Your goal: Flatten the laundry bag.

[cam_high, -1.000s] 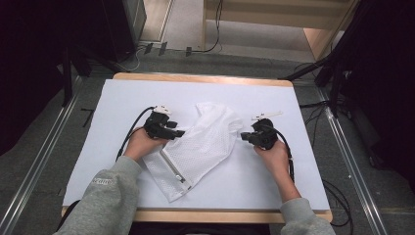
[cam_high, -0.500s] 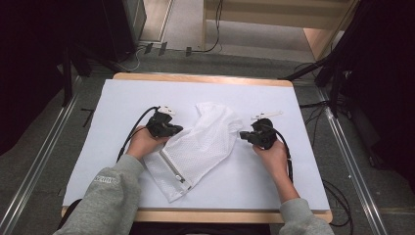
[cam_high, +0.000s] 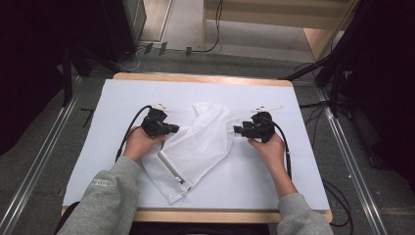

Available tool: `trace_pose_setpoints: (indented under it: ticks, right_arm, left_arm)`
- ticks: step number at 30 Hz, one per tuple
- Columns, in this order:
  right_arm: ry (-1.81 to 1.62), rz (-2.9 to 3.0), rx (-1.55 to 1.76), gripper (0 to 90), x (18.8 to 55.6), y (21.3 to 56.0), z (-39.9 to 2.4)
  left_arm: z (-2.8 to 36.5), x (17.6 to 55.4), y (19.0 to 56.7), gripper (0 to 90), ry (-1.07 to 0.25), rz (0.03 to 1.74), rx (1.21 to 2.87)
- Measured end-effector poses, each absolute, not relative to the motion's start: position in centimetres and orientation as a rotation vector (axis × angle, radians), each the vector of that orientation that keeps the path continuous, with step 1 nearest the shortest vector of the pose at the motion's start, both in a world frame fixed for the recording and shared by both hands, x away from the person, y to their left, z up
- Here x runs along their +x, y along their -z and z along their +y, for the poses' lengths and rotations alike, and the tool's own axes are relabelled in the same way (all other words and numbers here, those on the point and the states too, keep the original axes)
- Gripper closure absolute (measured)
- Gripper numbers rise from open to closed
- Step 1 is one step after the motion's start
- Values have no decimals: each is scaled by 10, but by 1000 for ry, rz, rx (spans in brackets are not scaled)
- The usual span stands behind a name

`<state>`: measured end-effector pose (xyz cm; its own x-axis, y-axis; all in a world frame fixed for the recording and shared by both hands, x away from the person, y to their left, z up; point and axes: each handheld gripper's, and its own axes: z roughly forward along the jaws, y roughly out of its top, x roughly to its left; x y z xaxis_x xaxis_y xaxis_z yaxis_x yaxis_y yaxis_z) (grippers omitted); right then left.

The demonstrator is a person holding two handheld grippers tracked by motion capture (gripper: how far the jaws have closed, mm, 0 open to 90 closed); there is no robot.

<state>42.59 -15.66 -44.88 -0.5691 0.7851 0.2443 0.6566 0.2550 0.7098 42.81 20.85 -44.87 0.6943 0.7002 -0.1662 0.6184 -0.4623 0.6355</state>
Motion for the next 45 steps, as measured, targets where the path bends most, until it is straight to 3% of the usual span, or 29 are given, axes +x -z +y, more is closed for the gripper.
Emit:
trace_pose_setpoints:
  ticks: [2,4,6,8,29,36,40,42,45]
  right_arm:
    - [-1175,2389,1350,606,429,453,-148]
    - [-1151,2403,1327,781,431,455,-141]
    - [-1135,2404,1321,862,432,456,-136]
    - [-1119,2420,1309,883,434,456,-132]
    - [-1127,2408,1354,886,418,434,-181]
    - [-1125,2487,1335,884,414,441,-191]
    - [-1033,2437,1339,838,414,446,-191]
    - [-1050,2399,1352,789,414,444,-196]
    - [-1112,2347,1371,780,410,436,-201]
  left_arm:
    - [208,426,449,900,-156,1006,2210]
    - [210,424,449,900,-163,1009,2210]
    - [212,424,448,900,-161,1018,2203]
    - [216,423,447,900,-168,1031,2197]
    - [307,413,430,900,-200,1273,2040]
    - [314,411,434,900,-172,1288,2026]
    - [310,412,439,895,-174,1291,2029]
    - [310,412,439,879,-163,1285,2024]
    - [310,409,433,776,-199,1263,2018]
